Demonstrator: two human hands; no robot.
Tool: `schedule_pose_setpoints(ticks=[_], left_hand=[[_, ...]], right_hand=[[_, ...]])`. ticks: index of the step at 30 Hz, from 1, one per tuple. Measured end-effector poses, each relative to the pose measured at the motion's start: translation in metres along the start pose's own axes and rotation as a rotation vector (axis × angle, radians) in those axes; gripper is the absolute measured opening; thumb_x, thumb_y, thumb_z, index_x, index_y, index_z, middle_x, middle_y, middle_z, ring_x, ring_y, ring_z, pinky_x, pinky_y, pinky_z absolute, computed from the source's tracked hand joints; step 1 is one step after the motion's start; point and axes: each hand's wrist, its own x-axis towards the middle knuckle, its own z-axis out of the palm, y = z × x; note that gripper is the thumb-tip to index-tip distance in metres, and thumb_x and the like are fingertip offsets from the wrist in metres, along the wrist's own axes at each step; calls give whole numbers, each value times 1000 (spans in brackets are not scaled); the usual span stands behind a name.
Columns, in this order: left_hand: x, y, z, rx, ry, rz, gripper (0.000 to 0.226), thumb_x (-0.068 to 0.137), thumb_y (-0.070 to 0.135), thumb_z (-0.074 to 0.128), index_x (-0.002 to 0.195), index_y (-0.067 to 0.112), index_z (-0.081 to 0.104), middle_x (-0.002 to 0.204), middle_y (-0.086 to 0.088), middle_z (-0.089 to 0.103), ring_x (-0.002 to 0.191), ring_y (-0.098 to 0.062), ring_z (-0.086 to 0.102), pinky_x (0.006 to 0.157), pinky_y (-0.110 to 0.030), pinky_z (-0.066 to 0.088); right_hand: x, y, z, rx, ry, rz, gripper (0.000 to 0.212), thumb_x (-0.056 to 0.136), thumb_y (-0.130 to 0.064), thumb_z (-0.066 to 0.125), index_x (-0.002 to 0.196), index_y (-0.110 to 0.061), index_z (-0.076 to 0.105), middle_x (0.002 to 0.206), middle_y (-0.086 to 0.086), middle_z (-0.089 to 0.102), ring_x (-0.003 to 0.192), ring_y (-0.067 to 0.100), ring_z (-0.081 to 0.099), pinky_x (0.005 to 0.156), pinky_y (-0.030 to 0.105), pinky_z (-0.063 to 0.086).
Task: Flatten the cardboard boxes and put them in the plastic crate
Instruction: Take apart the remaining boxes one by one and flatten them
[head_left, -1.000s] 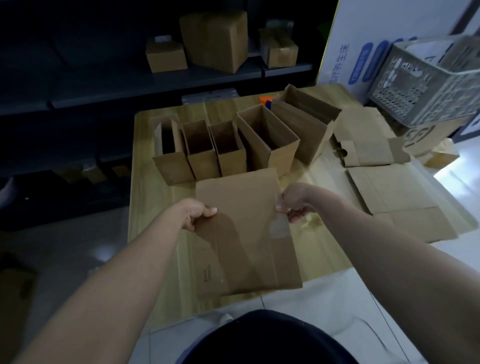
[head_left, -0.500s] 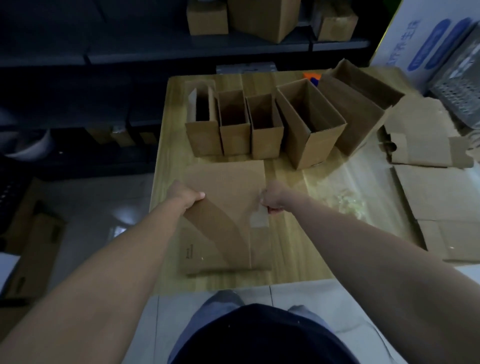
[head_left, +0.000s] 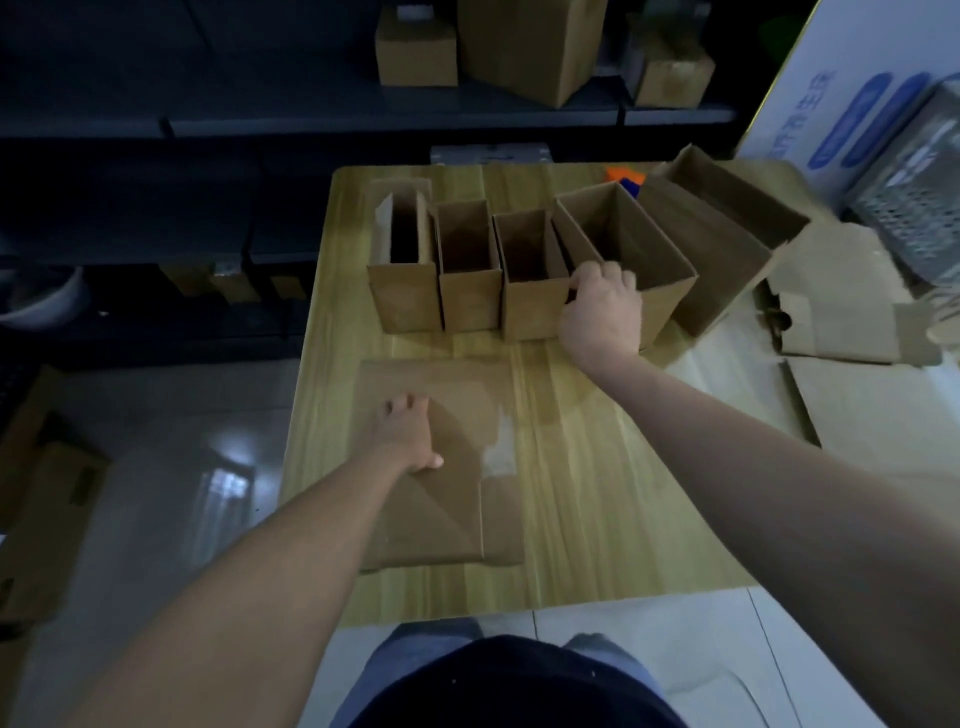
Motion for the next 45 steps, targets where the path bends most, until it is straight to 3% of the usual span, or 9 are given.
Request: schedule_pose_setpoints(ticks=[5, 8, 12, 17, 20, 23, 29, 38, 45], left_hand=[[2, 16, -17, 98, -73, -61, 92, 77, 34, 75, 147, 14, 19, 149, -15, 22, 136, -38, 25, 108, -48, 32], [4, 31, -32, 47, -15, -46, 71, 84, 33, 68, 142, 9, 34, 148, -16, 25, 134, -35, 31, 109, -46, 32], [-1, 67, -55, -116, 132, 126, 60, 86, 32, 65, 137, 10, 41, 144, -17, 36, 129, -33, 40, 105, -41, 37], [-20, 115, -80, -388, 246, 399, 52, 88, 25, 63, 135, 13, 45, 136, -8, 49, 122, -22, 48, 96, -30, 39], [-33, 141, -94, -559, 342, 499, 59, 85, 28, 67, 136, 16, 42, 136, -2, 45, 122, -17, 46, 96, -26, 36], [-43, 159, -107, -611, 408, 565, 60, 80, 30, 73, 131, 18, 44, 125, 5, 39, 117, -14, 45, 99, -28, 38], [-70, 175, -116, -546, 637, 646, 40, 83, 22, 70, 119, 18, 53, 111, 11, 38, 107, -5, 38, 95, -22, 34], [-103, 179, -108, -570, 587, 512, 18, 89, 22, 62, 106, 18, 58, 93, 8, 56, 87, -9, 55, 72, -18, 42], [-107, 162, -100, -548, 512, 370, 8, 86, 22, 66, 88, 17, 59, 94, 4, 49, 79, -8, 49, 72, -23, 38]], right_hand=[[21, 41, -15, -77, -215, 122, 67, 79, -14, 65, 140, -13, 36, 143, 11, 37, 137, 33, 23, 112, 51, 20], [28, 64, -17, -237, -361, 27, 46, 84, -14, 60, 129, -19, 51, 136, 11, 47, 138, 36, 22, 112, 56, 16], [33, 67, -30, -276, -191, -95, 21, 88, -9, 51, 79, -27, 58, 92, 4, 58, 119, 33, 42, 109, 52, 18], [54, 53, -78, -156, -50, -128, 8, 89, -18, 51, 89, -24, 56, 87, 3, 59, 104, 31, 54, 105, 47, 24], [63, 45, -115, -49, -73, -120, 21, 89, -18, 52, 108, -13, 60, 100, 11, 63, 98, 32, 57, 88, 40, 42], [64, 45, -147, 42, -47, -102, 32, 89, -18, 52, 118, -7, 58, 111, 14, 61, 102, 33, 57, 74, 34, 42], [55, 51, -185, 102, -25, 54, 22, 85, -16, 51, 98, -3, 63, 85, 8, 56, 78, 27, 56, 66, 36, 49], [41, 58, -188, 219, -22, 232, 19, 87, -16, 49, 69, -12, 45, 69, 1, 43, 67, 23, 47, 60, 33, 37], [33, 50, -165, 253, -107, 240, 10, 89, -16, 47, 81, -10, 49, 71, 1, 47, 64, 19, 49, 50, 28, 35]])
